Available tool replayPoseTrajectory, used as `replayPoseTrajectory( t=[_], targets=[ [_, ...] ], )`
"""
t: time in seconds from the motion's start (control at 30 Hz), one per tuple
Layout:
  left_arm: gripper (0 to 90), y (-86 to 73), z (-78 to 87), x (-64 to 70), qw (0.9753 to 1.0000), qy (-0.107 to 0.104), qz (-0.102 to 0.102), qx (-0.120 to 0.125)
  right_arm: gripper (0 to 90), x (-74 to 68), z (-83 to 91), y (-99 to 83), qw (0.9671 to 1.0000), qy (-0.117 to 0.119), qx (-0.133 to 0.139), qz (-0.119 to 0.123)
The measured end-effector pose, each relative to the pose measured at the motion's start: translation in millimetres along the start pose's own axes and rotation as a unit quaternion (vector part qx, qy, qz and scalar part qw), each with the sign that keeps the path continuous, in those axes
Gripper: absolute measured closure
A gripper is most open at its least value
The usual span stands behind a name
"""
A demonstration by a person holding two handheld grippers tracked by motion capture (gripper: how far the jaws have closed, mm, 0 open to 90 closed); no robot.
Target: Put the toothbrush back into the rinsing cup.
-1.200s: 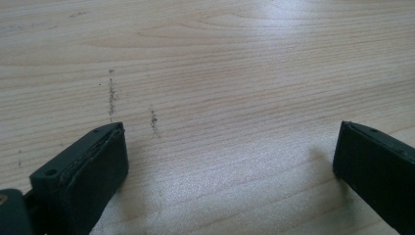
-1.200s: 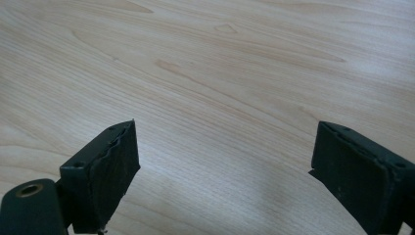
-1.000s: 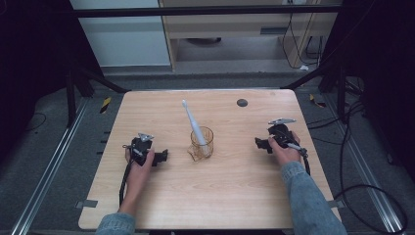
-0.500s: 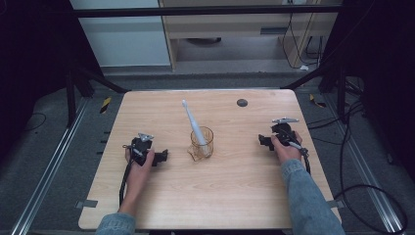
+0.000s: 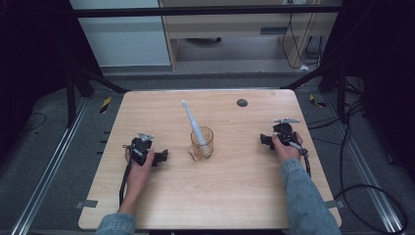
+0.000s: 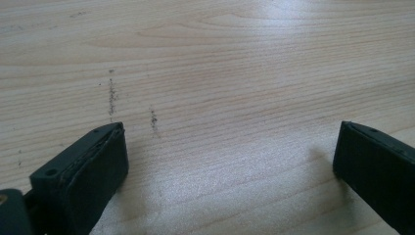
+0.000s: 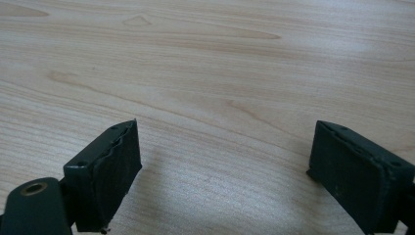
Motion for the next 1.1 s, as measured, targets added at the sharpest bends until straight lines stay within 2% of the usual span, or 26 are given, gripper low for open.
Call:
replayPoseTrajectory(
  t=[0.37, 0.53, 0.73, 0.9, 1.1],
  targets=[
    [0.0, 0.0, -0.1, 0.0, 1.0, -0.001, 0.0, 0.0, 10.1, -1.2, -3.0, -0.6, 1.0, -0.008, 0.004, 0.0],
    [0.0, 0.0, 0.0, 0.0, 1.0, -0.001, 0.0, 0.0, 8.8, -2.8, -4.8, -0.7, 0.9998, -0.016, 0.002, 0.011],
    [0.0, 0.0, 0.0, 0.0, 1.0, 0.0, 0.0, 0.0, 8.3, -4.9, -4.9, -0.9, 0.9996, -0.007, 0.003, 0.026],
    [0.0, 0.0, 0.0, 0.0, 1.0, 0.0, 0.0, 0.0, 3.3, -4.2, -5.5, -1.4, 0.9998, -0.01, -0.004, 0.018],
    [0.0, 0.1, -0.1, 0.0, 1.0, -0.001, 0.0, 0.001, 0.3, -4.3, -4.2, -3.6, 0.9996, -0.025, -0.011, 0.001]
  ],
)
Point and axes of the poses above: each handheld gripper's, and its own axes: z roughly backward along the jaws, y roughly out of its top, x roughly to its right, the point moved 4 cm from there along -z, roughly forward along the jaws, and after that the axes turned 9 degrees about z, right-handed, at the moved point
